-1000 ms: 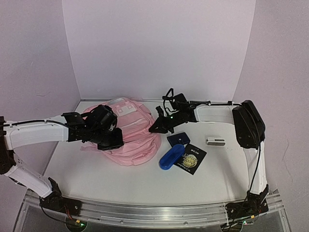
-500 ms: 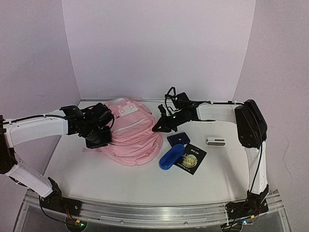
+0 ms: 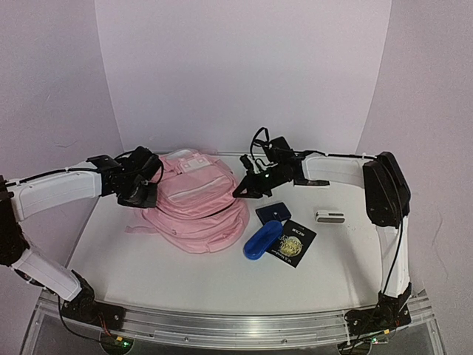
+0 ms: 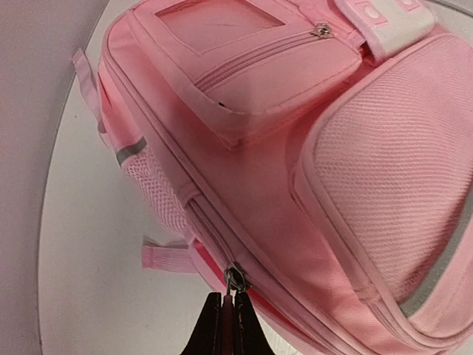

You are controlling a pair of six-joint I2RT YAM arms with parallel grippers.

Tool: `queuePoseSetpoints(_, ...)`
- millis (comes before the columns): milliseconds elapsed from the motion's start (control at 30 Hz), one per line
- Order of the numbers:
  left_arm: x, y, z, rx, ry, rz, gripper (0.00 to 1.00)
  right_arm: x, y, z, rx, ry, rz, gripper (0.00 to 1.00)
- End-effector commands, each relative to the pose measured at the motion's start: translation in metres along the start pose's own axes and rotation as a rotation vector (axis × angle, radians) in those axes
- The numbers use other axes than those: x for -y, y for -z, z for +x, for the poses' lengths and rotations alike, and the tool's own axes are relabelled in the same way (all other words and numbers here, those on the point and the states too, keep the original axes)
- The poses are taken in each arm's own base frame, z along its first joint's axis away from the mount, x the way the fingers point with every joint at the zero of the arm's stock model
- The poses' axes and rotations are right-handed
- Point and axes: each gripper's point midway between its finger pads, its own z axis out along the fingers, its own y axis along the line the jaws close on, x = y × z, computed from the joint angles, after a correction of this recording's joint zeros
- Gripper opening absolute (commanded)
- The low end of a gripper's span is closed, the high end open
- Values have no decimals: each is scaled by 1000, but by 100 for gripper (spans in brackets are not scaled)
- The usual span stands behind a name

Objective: Pack the student bag
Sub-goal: Unzip the student bag at the center of the board.

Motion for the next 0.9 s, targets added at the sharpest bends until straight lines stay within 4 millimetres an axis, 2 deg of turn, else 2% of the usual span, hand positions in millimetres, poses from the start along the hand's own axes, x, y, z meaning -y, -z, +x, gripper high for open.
queuePoseSetpoints(0,-84,1,-20,71,-219,-328,1,20,50,-37,110,53,147,0)
queuePoseSetpoints(167,-92,-8,-15,31,-337,-370,3,11,54,-38,108,69,118,0)
queuePoseSetpoints(367,-72,-3,-14,-27,-232,-245,12,-9,58,-39,97,94,38,1)
queuePoseSetpoints(433,-72,3,-16,-48,-202,-237,27,-14,62,-39,99,112,25,23)
queuePoseSetpoints(500,-63,12,-21,-57,-180,-177,49,-18,70,-41,114,138,34,52)
queuePoseSetpoints(600,-51,30,-31,-30,-127,-66,72,-15,88,-48,157,184,97,76)
queuePoseSetpoints(667,-44,47,-39,12,-88,14,82,2,106,-59,204,197,185,87)
queuePoseSetpoints(733,-39,63,-48,61,-58,85,89,29,127,-71,252,191,282,93)
queuePoseSetpoints(867,-30,83,-57,109,-11,188,94,110,167,-92,317,86,442,95)
